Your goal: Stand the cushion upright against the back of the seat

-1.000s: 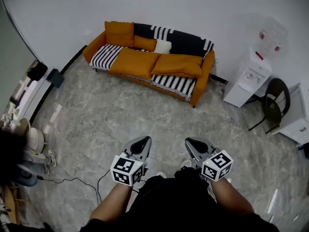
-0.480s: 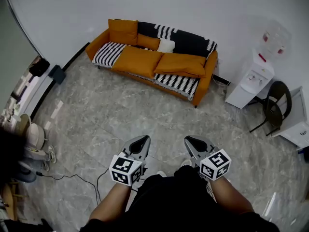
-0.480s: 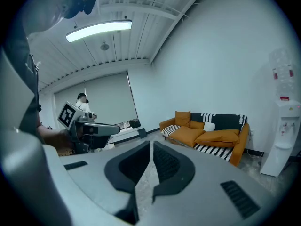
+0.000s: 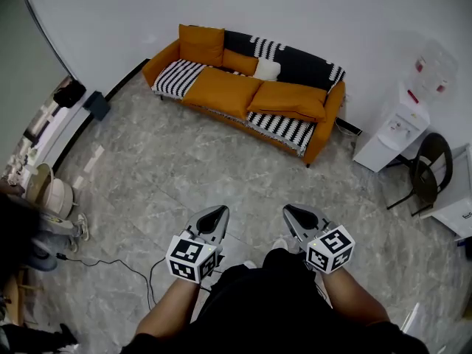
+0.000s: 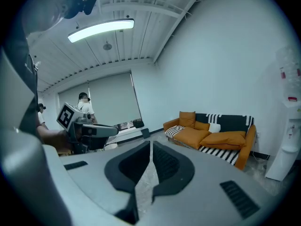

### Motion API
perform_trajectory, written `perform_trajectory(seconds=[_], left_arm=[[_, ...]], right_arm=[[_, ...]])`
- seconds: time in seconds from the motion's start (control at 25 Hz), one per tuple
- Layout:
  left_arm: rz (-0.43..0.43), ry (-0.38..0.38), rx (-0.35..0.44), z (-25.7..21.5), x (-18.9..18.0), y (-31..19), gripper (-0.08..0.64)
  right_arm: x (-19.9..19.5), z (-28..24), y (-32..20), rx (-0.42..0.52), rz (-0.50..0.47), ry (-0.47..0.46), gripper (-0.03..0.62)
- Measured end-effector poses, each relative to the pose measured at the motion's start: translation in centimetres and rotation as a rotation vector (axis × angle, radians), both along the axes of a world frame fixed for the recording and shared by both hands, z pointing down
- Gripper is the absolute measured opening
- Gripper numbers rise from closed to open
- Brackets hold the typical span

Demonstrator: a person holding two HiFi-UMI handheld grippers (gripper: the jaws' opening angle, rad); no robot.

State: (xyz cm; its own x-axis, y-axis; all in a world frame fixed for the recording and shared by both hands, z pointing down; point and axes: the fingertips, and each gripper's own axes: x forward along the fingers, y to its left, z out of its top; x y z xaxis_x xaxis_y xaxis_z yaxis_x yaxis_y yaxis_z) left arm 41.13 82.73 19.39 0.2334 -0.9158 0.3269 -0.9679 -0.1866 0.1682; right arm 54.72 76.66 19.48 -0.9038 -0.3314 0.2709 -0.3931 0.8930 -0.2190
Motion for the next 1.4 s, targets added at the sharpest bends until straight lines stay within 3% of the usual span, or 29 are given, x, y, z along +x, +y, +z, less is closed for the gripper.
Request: perform_trajectory(seconds=[0.4,0.68,0.96,1.4], left_arm=[[-0.036,0.015,-0.039,1.9,-2.6,-2.4,0.017],[-0.053,0.000,-0.046,1.9,-5.6,-6.2,0.017],[-0.062,0.017,-0.042,1.1,-9.6,-13.4,0.017],[-0.045,-0.053,-0.029,-0.9,-13.8,-24.1,0.017]], right_arm=[[-2.1,1.5,-2.9,-0.041,-0.009,0.001,0.040],[-5.3,2.0,-8.1,-0.055,-0.011,-0.021,0.040],[-9.1,1.0,-14.7,-0.028,-0.005,-0.061,0.040],[-13.7,0.2,-25.9,-0.013,-0.012,-0.084,0.040]])
